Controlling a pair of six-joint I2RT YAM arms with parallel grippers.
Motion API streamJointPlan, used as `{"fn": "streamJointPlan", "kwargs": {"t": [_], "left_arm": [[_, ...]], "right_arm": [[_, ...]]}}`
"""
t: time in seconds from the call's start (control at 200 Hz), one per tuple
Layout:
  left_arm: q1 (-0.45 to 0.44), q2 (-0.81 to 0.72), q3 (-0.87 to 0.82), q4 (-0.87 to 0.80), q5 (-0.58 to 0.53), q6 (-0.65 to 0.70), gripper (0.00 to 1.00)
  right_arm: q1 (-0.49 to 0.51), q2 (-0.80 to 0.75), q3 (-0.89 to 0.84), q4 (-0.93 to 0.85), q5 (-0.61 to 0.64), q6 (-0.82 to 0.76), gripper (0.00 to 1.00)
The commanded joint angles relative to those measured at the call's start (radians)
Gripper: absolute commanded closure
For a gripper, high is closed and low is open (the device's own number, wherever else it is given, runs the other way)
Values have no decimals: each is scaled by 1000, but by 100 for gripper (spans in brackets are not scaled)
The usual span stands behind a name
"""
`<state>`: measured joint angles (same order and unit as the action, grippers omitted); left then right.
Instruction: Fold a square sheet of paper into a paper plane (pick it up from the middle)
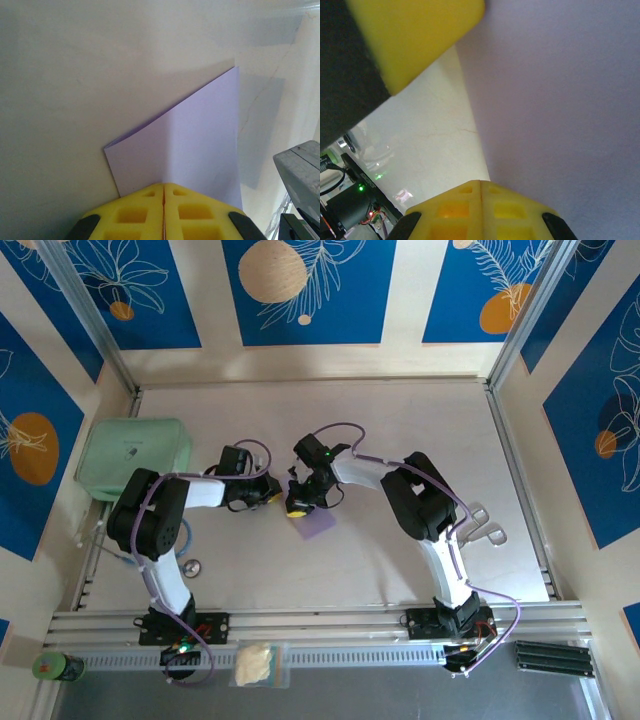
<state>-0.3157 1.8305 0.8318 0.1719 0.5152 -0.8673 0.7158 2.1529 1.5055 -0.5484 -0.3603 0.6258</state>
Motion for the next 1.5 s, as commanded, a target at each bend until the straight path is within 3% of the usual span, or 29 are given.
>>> {"fn": "streamJointPlan", "kwargs": {"t": [0.0, 0.46, 0.93, 1.106, 1.321, 1.416, 1.491], "left_arm": [[-3, 26, -27, -10, -37, 0, 90], [-2, 26, -39, 13, -25, -13, 87], [-3, 55, -26, -41, -34, 9, 91], [-2, -24, 6, -112, -26, 41, 89], [-5, -202, 60, -236, -113, 74, 80], [-42, -223, 60, -268, -202, 73, 79], [-74, -199, 59, -261, -206, 66, 80]], "right_arm": [[-1, 16, -16, -42, -47, -42, 100], [2, -32, -104, -77, -65, -79, 100], [17, -107, -219, -99, -53, -121, 100], [16, -90, -183, -86, -24, -110, 100], [-12, -75, -120, -33, 20, -94, 100], [-31, -60, -79, -12, 30, -95, 100], [-45, -44, -47, 0, 23, -107, 100]]}}
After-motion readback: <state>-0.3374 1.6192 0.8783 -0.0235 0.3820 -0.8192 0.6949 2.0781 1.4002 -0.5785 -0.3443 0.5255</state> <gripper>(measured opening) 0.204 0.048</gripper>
